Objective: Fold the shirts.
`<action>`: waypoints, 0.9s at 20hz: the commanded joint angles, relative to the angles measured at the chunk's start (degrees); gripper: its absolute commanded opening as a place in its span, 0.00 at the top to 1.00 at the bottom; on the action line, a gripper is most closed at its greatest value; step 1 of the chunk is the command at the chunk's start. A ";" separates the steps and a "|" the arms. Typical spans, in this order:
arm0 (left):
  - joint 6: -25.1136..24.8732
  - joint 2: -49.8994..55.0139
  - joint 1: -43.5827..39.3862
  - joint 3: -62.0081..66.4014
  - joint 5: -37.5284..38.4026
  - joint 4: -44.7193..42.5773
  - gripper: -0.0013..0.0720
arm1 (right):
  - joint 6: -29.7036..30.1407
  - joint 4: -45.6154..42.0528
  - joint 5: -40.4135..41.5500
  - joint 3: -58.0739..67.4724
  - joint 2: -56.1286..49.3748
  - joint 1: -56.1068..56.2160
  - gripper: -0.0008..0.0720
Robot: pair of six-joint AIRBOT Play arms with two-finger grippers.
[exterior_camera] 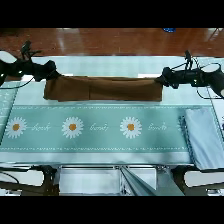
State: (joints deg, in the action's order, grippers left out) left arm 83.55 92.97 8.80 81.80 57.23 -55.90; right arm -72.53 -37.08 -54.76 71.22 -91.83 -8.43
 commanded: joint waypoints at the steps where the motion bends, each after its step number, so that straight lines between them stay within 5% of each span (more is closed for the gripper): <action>1: 2.84 8.52 -1.01 9.09 0.61 -0.22 0.96 | -0.37 1.03 1.03 7.21 -6.80 0.50 0.95; 3: 2.21 10.19 -1.70 9.42 0.35 -0.24 0.96 | -1.33 1.14 1.03 9.77 -9.73 0.52 0.95; 4: 2.19 10.78 -2.03 9.44 0.22 -0.26 0.94 | -1.36 1.22 1.51 10.40 -10.71 0.74 0.87; 5: 2.23 11.26 -2.16 9.44 -0.09 -0.20 0.75 | -1.92 1.27 2.78 10.56 -11.21 0.79 0.59; 6: 2.23 11.32 -2.16 9.44 0.07 -0.22 0.38 | -2.16 1.18 3.67 10.56 -11.32 0.79 0.42; 7: 2.23 11.15 -1.81 9.90 0.94 -0.28 0.29 | -2.19 1.11 3.43 10.62 -11.08 0.20 0.42; 9: 5.33 10.97 0.59 13.00 8.17 -0.22 0.29 | -2.16 0.31 -1.40 11.30 -9.99 -2.84 0.42; 13: -1.57 6.49 5.84 11.06 22.58 -0.24 0.29 | -5.66 -9.92 -11.04 10.36 -7.65 -10.08 0.43; 18: -6.19 -15.30 4.85 -13.55 9.01 1.40 0.29 | -7.21 -12.55 -7.65 3.91 -7.17 -8.59 0.43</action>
State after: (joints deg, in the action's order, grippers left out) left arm 80.71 88.88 13.91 80.68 72.75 -55.79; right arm -78.56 -47.03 -63.57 78.04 -99.31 -17.47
